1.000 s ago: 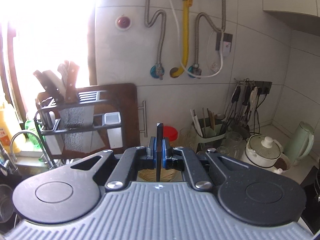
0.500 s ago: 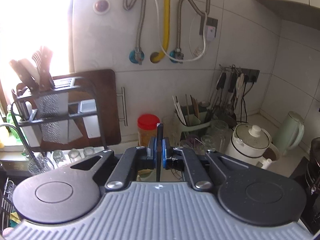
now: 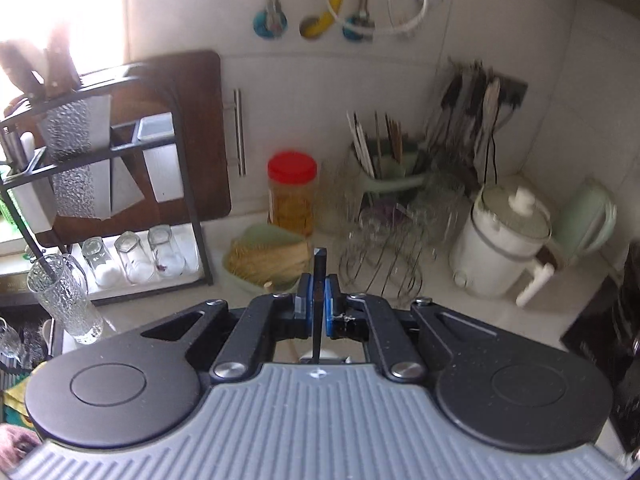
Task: Organize utensils
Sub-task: 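Lower the black chopstick into the white pot held by the right tool, then open the left tool to release the chopstick in the pot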
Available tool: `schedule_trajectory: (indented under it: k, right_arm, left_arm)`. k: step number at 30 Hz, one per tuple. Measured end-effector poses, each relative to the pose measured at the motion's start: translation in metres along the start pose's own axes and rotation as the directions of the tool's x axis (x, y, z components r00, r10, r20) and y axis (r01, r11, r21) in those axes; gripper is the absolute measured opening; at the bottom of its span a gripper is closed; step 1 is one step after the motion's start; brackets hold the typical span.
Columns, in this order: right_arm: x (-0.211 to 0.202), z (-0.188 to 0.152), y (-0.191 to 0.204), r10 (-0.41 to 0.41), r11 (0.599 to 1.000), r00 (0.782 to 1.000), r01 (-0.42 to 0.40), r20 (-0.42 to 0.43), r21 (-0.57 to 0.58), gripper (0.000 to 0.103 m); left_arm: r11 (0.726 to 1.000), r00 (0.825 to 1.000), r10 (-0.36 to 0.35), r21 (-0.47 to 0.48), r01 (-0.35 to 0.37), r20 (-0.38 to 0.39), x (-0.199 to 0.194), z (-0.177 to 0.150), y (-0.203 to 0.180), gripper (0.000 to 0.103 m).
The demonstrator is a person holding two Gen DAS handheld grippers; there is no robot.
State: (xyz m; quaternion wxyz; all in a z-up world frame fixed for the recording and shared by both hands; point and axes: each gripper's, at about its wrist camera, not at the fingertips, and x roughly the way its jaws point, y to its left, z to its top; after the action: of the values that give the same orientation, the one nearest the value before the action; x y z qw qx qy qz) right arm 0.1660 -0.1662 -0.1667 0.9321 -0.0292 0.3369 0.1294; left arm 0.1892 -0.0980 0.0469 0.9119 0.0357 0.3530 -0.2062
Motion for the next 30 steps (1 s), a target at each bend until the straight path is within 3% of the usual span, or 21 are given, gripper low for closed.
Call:
schedule_trajectory:
  k: [9,19,23,30]
  right_arm:
    - [0.0,-0.001,-0.001,0.008,1.0,1.0,-0.008,0.006,0.006,0.09]
    - [-0.001,-0.002,-0.001,0.008,1.0,1.0,-0.008,0.017,0.01,0.09]
    - [-0.001,-0.002,0.0,0.003,1.0,1.0,-0.003,0.016,0.011,0.09]
    - [-0.001,-0.001,0.001,-0.008,1.0,1.0,0.008,0.014,0.02,0.09]
  left_arm:
    - [0.996,0.984,-0.052,0.065,0.064,-0.172,0.031,0.013,0.003,0.006]
    - [0.991,0.928,-0.1,0.046,0.125,-0.36,0.064,0.004,0.0,0.006]
    - [0.991,0.908,-0.116,0.016,0.134,-0.402,0.076,-0.007,0.003,0.006]
    - [0.99,0.899,-0.136,-0.018,0.141,-0.416,0.083,-0.019,0.01,0.006]
